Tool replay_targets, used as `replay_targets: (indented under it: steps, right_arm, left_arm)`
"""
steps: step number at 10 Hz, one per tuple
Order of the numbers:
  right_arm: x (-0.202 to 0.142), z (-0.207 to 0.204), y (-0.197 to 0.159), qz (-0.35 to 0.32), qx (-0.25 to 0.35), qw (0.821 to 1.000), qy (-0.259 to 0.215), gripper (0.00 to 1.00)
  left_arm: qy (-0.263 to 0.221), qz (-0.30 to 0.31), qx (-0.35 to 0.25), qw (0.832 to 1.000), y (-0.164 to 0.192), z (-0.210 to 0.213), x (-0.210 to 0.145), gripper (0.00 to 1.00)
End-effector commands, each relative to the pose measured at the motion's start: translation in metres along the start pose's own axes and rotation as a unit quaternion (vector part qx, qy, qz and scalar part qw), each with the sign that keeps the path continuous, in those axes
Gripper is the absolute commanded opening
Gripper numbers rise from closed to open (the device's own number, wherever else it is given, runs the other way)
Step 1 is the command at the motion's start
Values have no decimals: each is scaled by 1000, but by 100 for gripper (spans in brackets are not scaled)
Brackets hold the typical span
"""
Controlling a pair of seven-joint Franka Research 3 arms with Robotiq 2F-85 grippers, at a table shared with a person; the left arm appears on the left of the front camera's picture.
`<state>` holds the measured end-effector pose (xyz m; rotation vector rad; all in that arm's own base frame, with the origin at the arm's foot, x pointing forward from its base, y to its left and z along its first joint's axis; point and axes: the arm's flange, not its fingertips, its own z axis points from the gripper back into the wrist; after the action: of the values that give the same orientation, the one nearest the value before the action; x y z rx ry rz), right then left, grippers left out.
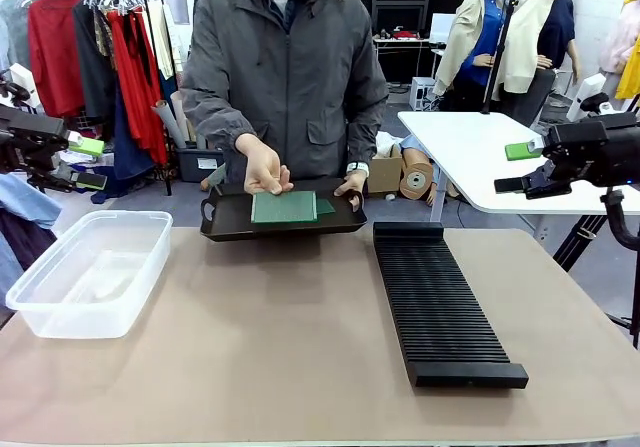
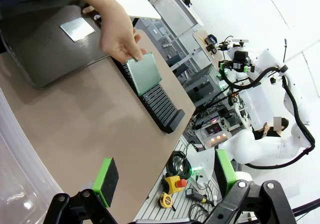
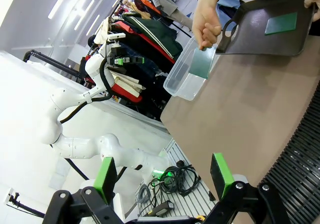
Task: Sort PCBs into racks and boxes based on the side picked up.
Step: Pick up the Blank PCB handed by the Human.
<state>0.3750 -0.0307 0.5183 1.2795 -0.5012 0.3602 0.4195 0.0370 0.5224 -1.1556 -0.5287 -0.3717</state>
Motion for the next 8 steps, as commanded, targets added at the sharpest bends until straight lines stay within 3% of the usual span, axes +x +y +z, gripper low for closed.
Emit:
replay_targets:
  steps: [1, 8]
  right_arm:
    - [0, 0, 1, 3, 4, 1000, -2, 100]
    - [0, 0, 0, 0, 0, 1000, 0, 100]
  left_arm:
    - [0, 6, -6, 1000, -2, 2, 0, 100]
    - [0, 6, -6, 1000, -2, 2, 0, 100]
